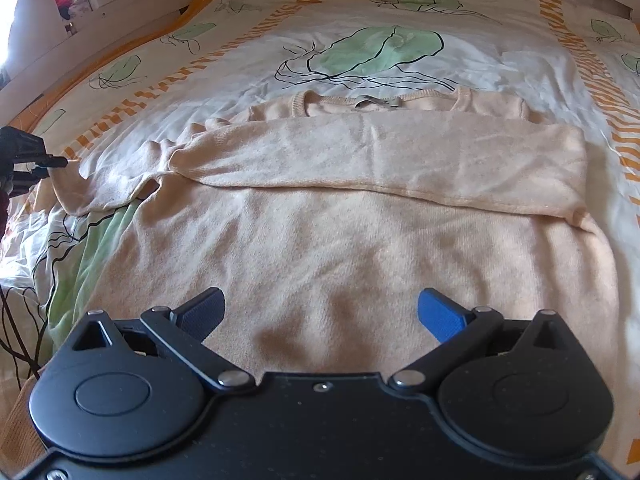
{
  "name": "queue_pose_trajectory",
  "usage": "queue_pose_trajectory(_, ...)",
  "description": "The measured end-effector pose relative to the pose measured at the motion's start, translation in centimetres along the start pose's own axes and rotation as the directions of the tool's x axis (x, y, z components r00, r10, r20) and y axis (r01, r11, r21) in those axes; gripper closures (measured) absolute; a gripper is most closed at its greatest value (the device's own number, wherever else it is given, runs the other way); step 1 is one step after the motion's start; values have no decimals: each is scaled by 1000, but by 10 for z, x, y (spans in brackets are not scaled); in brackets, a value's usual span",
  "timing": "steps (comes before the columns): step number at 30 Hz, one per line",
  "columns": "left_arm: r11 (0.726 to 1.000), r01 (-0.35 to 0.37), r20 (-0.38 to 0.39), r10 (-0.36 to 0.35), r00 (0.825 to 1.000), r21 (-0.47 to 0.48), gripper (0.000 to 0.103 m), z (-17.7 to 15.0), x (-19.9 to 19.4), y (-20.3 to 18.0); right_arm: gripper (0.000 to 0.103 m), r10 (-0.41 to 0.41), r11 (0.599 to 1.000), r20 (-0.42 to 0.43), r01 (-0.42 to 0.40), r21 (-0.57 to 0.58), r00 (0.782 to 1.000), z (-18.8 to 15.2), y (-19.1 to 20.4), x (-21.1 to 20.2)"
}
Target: Fold small clothes
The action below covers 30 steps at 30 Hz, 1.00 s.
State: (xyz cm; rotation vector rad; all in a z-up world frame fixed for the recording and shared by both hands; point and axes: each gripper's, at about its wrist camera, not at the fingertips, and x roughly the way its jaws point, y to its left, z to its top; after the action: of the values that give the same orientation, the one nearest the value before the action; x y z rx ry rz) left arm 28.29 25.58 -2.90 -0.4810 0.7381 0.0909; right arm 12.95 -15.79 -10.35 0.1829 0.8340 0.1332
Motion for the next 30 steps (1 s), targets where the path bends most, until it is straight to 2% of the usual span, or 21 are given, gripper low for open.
queue_pose_trajectory(3, 994, 85, 5, -85, 996, 69, 91, -2, -7, -45, 0, -1, 1000, 9, 1, 12, 1000, 0, -5, -3)
queue_pose_trajectory(7, 966, 210, -38, -206, 978, 150, 89, -17, 0, -109, 0, -6, 1000, 19, 6, 25, 1000, 1, -11, -7)
queue_pose_trajectory(8, 956, 241, -54, -235, 970, 170, 84, -23, 3, -122, 0, -8, 1000, 21, 8, 28, 1000, 1, -12, -8)
queue_pose_trajectory(10, 933, 291, -75, -282, 957, 212, 42, -34, 7, -142, 0, -13, 999, 26, 12, 33, 1000, 2, -14, -11)
queue_pose_trajectory(11, 923, 305, -83, -294, 952, 232, 33, -39, 9, -149, 0, -16, 999, 30, 15, 35, 999, 3, -15, -13)
queue_pose_trajectory(12, 913, 321, -91, -308, 947, 253, 27, -44, 10, -154, 0, -18, 999, 34, 17, 35, 999, 4, -16, -14)
queue_pose_trajectory(15, 891, 337, -95, -324, 941, 304, 27, -56, 9, -156, 0, -22, 999, 48, 20, 32, 999, 10, -16, -17)
queue_pose_trajectory(18, 891, 319, -81, -310, 947, 323, 26, -61, 6, -142, 0, -20, 1000, 58, 19, 14, 998, 18, -11, -16)
queue_pose_trajectory(21, 922, 238, -25, -242, 970, 307, 24, -57, 6, -118, 0, -3, 1000, 62, 5, -23, 998, 32, -1, -11)
queue_pose_trajectory(24, 950, 97, 12, -105, 994, 297, 23, -51, 15, -94, 0, 16, 997, 71, -11, -78, 997, 49, 16, -4)
queue_pose_trajectory(26, 957, 42, 23, -51, 998, 287, 23, -50, 22, -77, 0, 32, 992, 79, -22, -125, 996, 62, 30, 1)
queue_pose_trajectory(28, 964, 31, -24, -25, 999, 263, 23, -49, 32, -62, 0, 53, 983, 89, -36, -182, 995, 75, 47, 7)
queue_pose_trajectory(30, 967, 36, -114, -7, 993, 253, 23, -46, 45, -53, 0, 78, 970, 97, -54, -236, 992, 90, 64, 13)
